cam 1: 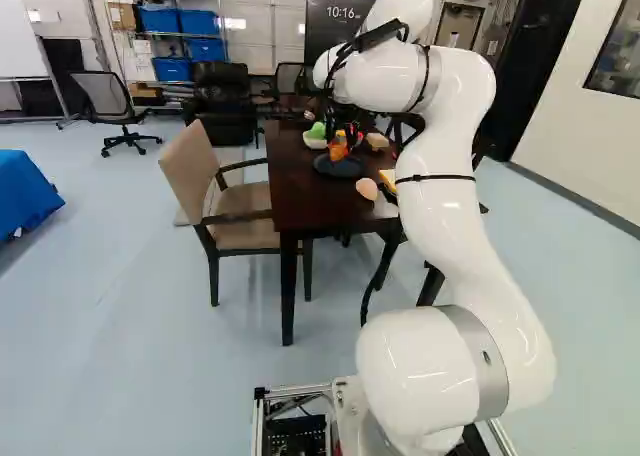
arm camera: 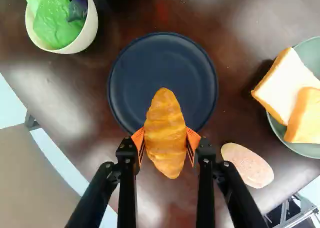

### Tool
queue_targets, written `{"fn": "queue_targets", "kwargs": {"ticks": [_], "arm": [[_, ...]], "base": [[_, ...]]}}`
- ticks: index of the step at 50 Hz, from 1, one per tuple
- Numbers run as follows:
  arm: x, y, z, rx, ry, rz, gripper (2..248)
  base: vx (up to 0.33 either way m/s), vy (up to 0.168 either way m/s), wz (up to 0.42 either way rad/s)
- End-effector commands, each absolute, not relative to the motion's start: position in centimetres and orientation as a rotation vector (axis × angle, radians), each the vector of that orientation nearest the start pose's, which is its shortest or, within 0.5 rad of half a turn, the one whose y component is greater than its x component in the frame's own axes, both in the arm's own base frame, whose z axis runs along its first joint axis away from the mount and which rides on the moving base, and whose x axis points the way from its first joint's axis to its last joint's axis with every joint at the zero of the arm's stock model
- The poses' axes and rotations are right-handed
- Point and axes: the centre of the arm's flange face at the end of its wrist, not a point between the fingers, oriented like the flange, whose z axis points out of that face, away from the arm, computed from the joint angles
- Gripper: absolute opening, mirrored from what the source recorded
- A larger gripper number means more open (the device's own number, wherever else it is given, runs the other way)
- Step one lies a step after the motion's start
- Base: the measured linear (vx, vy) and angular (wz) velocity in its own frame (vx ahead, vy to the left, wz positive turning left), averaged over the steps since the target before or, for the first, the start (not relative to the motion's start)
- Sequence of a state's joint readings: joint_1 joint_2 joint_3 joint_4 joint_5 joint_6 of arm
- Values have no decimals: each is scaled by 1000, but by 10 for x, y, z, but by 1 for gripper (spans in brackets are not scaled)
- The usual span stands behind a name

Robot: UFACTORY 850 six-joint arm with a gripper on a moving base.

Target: Move the croissant to the empty plate

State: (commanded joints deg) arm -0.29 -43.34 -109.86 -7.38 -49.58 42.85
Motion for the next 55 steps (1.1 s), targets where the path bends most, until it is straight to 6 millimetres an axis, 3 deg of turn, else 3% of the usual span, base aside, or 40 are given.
{"fn": "queue_targets", "kwargs": {"ticks": [15, 55], "arm": [[752, -14, 524, -2928, 1049, -467, 120], [774, -11, 469, -2877, 1057, -468, 120]], "base": [[0, 0, 0], [0, 0, 0]]}}
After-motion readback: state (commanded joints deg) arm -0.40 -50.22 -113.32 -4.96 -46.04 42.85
